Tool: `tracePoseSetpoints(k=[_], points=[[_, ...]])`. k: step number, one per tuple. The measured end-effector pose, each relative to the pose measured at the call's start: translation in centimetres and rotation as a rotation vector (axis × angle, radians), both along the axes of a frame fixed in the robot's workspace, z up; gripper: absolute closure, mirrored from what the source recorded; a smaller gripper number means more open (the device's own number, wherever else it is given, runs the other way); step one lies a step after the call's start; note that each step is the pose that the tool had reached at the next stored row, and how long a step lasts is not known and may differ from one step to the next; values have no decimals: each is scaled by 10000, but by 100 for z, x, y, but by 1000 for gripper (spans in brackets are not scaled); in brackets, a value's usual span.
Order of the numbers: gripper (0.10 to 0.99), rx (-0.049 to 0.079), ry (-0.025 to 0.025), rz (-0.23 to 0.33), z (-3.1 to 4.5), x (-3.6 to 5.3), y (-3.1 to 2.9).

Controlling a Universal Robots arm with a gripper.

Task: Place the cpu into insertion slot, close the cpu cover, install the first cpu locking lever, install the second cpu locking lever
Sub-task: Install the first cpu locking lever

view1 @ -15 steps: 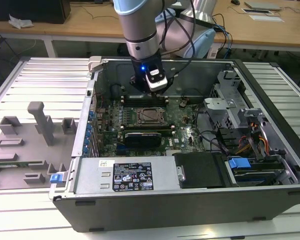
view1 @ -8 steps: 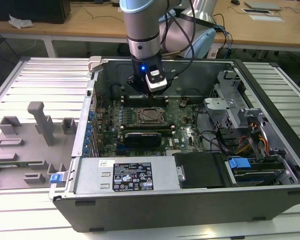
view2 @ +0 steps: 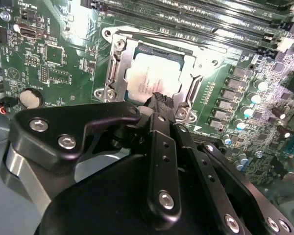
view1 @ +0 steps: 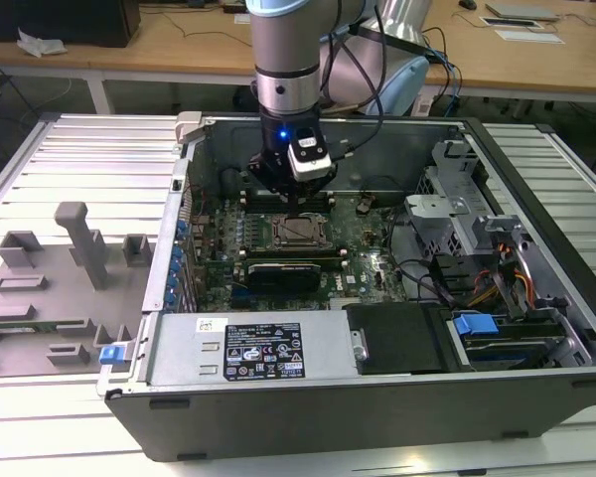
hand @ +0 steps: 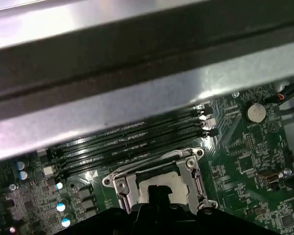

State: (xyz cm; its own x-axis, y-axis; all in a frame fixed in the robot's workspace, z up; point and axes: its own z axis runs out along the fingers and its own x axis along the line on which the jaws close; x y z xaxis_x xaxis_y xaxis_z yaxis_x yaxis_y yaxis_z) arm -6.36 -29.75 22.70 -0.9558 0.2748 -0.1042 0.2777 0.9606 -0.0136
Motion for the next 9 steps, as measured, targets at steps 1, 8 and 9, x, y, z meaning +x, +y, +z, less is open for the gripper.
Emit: tracePoseSetpoints(k=[1,8,9], points=[[980,0,0,-1,0,0,0],[980,-38,95,412,-6,89,-62],[980,-38,95,435,-8,89,-91]])
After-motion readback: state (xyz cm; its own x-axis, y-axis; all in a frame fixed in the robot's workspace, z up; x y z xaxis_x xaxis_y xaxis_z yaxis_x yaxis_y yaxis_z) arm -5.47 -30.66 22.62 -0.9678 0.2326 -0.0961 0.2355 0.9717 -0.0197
